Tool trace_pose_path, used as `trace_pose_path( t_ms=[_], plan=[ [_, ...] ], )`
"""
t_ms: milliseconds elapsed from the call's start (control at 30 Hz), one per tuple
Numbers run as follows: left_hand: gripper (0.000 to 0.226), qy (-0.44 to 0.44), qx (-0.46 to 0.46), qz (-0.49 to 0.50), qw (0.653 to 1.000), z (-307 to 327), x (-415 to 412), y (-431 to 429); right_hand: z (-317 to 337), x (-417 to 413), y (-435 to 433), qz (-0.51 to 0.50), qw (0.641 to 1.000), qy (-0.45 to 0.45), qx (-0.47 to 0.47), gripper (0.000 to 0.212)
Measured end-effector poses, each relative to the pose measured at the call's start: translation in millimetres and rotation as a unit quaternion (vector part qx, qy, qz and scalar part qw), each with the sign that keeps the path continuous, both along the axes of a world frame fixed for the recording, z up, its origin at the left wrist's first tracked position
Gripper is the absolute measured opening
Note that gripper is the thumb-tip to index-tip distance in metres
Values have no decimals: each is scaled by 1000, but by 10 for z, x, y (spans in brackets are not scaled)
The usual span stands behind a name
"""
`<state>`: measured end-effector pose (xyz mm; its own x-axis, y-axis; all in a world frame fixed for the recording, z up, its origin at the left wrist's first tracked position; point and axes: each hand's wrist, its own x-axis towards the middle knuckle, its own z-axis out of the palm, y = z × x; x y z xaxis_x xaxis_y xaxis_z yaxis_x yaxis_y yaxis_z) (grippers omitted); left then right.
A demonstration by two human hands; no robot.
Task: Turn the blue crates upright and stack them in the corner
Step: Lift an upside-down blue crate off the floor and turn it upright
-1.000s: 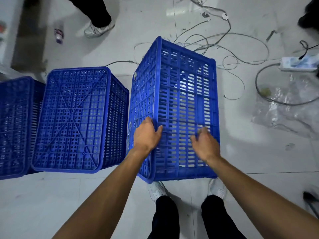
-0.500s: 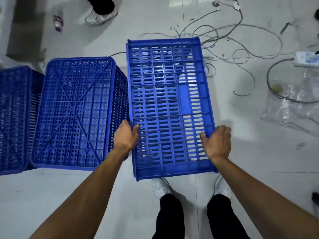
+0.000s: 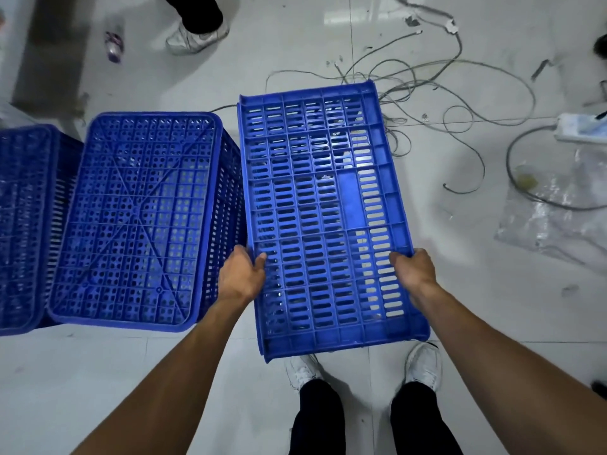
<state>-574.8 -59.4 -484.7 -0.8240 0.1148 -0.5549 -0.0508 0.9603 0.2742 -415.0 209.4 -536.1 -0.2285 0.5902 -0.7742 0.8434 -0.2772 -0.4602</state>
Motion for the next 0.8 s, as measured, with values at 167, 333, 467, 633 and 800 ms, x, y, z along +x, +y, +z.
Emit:
trace_pose_path(
  t_ms=[167, 333, 467, 633, 800],
  plan=[
    [41, -7, -8, -14, 1000, 19, 176, 177, 1, 264, 153, 2, 1000, -17, 3, 71],
    [36, -14, -1, -22, 1000, 37, 455, 489, 46, 571, 436, 10, 999, -34, 8, 59],
    [35, -17, 3, -36, 999, 13, 639, 765, 154, 795, 673, 13, 999, -43, 21, 38],
    [38, -40, 6, -36, 999, -25, 806, 1060, 271, 987, 912, 35, 997, -61, 35, 32],
    [39, -57, -1, -26, 998, -73, 928, 1200, 326, 1117, 1060, 56, 996, -63, 38, 33]
  ],
)
